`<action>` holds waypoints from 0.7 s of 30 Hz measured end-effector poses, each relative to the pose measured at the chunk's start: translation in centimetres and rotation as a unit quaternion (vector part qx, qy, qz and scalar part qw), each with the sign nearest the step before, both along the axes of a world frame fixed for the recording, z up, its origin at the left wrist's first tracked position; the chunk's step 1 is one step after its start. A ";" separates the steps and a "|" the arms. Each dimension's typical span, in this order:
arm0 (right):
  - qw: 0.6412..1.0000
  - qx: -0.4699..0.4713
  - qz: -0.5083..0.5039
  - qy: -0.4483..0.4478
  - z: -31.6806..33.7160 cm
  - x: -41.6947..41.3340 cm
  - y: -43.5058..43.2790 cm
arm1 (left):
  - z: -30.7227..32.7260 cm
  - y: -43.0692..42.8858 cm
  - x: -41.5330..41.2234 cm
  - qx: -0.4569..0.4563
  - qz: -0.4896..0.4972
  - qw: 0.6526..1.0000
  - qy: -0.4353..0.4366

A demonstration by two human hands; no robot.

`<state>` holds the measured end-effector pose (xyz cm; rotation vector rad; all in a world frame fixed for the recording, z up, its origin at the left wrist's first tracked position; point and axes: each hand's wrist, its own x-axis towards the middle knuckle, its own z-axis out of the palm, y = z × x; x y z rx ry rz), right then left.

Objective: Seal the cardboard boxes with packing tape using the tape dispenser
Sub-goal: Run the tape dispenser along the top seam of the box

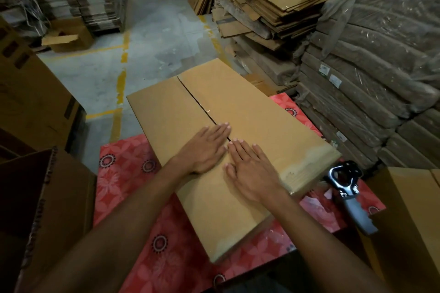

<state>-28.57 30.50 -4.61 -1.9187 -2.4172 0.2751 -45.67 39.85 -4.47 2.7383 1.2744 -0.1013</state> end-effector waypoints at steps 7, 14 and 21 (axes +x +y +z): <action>1.000 -0.004 -0.002 0.002 0.3 1.6 -3.2 | -0.2 -1.3 0.3 0.005 0.014 1.000 -0.018; 0.999 0.033 -0.018 0.009 0.2 4.1 -8.4 | 0.6 -4.6 2.0 -0.015 0.014 0.999 -0.028; 0.994 0.091 -0.043 0.050 -0.9 4.5 -10.9 | 0.6 -8.9 3.0 -0.011 0.021 0.999 -0.049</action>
